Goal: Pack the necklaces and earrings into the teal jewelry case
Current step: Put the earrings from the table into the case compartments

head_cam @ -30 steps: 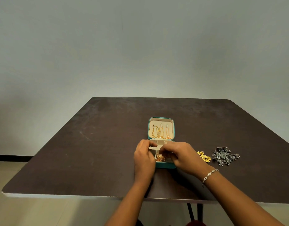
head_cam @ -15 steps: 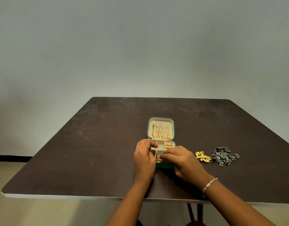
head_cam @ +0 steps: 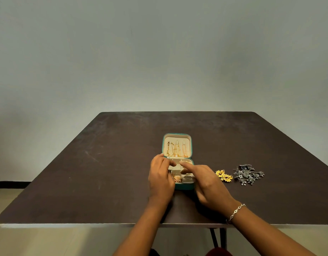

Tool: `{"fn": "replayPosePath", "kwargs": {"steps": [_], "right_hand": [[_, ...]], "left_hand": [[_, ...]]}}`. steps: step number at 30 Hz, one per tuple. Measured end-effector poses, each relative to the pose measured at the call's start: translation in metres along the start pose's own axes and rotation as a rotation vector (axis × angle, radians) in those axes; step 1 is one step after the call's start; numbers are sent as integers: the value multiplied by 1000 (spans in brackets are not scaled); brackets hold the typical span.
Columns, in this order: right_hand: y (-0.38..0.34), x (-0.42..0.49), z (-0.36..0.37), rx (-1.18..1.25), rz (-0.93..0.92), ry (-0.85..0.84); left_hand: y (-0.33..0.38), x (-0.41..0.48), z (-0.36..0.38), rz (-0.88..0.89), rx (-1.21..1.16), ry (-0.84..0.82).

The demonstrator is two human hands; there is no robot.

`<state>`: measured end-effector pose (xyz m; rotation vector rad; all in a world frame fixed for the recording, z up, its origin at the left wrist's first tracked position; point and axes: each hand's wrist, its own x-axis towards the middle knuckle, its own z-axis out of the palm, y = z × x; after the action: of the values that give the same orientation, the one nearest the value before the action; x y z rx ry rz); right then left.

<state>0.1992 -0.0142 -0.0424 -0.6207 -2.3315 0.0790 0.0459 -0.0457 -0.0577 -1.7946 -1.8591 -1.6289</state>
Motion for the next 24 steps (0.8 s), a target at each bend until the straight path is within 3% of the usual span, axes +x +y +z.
{"fn": "replayPosePath", "kwargs": {"steps": [8,11,17,20,24], "right_hand": [[33,-33,-35,-173,-121,0],[55,-51,-47,-169,-25,72],[83,-66,-61,-139,320,275],[89,-66,-57,-152,393,250],[91,-67,-53,-269,307,136]], "left_hand": [[22,2,8,81,4,11],[40,0,19,138,-56,2],[68,-11,51,165,-184,-171],[75,-14,63,121,-227,-276],[80,-9,84,-2,-191,-331]]}}
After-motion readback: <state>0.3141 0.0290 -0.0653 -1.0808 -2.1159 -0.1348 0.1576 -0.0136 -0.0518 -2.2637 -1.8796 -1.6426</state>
